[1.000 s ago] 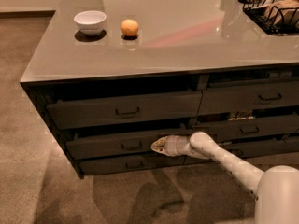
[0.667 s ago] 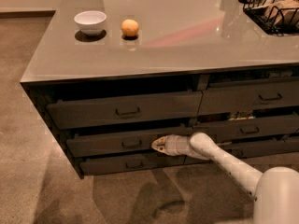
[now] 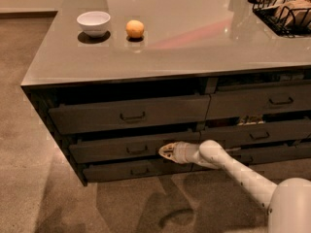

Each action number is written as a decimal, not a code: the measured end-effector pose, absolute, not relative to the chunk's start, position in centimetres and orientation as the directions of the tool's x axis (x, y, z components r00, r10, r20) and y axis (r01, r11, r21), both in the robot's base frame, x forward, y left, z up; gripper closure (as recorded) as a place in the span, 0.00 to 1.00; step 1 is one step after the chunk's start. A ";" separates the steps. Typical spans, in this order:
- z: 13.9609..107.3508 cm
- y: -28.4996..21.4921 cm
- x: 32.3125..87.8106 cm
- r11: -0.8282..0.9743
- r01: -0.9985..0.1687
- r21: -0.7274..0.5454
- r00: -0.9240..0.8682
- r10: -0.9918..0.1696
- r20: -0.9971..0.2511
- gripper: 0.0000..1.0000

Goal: Close middle drawer

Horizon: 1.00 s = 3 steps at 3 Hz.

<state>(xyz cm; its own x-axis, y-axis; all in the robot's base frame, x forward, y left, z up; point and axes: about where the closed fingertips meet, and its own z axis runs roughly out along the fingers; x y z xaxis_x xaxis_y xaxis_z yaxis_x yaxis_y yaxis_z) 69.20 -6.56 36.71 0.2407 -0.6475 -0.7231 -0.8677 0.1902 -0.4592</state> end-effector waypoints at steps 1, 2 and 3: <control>37.7 -6.8 67.4 0.185 -0.873 -0.452 0.250 -0.625 -0.739 1.00; 38.5 -8.6 64.4 0.208 -0.900 -0.384 0.194 -0.598 -0.778 1.00; 39.4 -10.8 62.0 0.288 -0.904 -0.315 0.118 -0.541 -0.833 1.00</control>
Offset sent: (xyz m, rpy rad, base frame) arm -0.0895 -0.0527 0.0295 0.1232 0.1819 -0.0221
